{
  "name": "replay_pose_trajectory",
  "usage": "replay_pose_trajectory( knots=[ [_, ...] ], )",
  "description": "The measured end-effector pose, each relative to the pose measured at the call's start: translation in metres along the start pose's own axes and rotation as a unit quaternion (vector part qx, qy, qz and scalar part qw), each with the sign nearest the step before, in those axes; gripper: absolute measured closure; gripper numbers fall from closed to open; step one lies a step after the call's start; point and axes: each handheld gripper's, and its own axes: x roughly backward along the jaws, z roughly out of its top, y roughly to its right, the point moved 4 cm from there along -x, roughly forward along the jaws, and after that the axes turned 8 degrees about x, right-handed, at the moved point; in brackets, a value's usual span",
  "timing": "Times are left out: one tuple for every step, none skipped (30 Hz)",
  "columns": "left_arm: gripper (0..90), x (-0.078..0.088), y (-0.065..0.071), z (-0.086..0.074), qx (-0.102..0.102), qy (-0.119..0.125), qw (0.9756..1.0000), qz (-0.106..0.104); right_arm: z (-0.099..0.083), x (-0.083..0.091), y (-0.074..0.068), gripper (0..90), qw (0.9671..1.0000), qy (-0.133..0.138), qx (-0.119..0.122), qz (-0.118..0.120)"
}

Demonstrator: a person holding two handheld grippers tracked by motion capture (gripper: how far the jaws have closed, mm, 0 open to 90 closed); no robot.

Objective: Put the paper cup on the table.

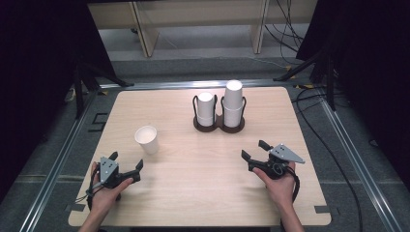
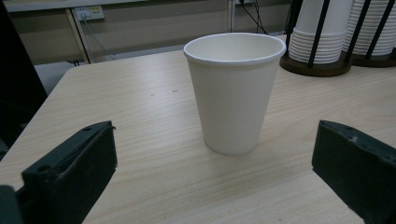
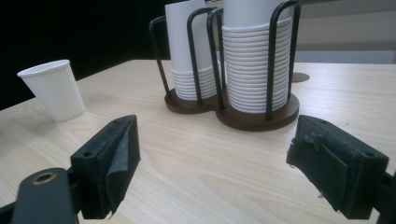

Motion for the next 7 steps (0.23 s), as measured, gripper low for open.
replay_pose_trajectory(
  knots=[
    [0.0,-0.0011,0.0002,-0.0004,-0.002,0.005,1.0000,-0.003,-0.0008,0.0008,0.0003,15.6,1.0000,-0.004,-0.003,0.006],
    [0.0,-0.0015,0.0003,-0.0008,-0.003,0.006,1.0000,-0.006,-0.0013,0.0017,0.0005,15.6,1.0000,-0.006,-0.005,-0.002],
    [0.0,-0.0004,0.0005,-0.0014,-0.002,0.000,1.0000,-0.001,-0.0017,0.0021,0.0003,15.6,0.9999,-0.005,-0.009,-0.001],
    [0.0,-0.0011,0.0006,-0.0014,-0.002,0.008,1.0000,-0.004,-0.0018,0.0028,0.0007,15.6,1.0000,-0.005,-0.008,0.004],
    [0.0,-0.0008,0.0005,-0.0014,-0.003,0.007,1.0000,-0.005,-0.0022,0.0026,0.0020,15.6,1.0000,-0.004,-0.006,-0.001],
    [0.0,-0.0013,0.0006,-0.0013,-0.001,0.011,0.9999,-0.005,-0.0019,0.0035,0.0022,15.6,1.0000,0.000,-0.008,-0.003],
    [0.0,-0.0013,0.0004,-0.0013,-0.001,0.011,0.9999,-0.005,-0.0017,0.0040,0.0053,15.6,0.9999,0.003,0.008,-0.008]
  ],
)
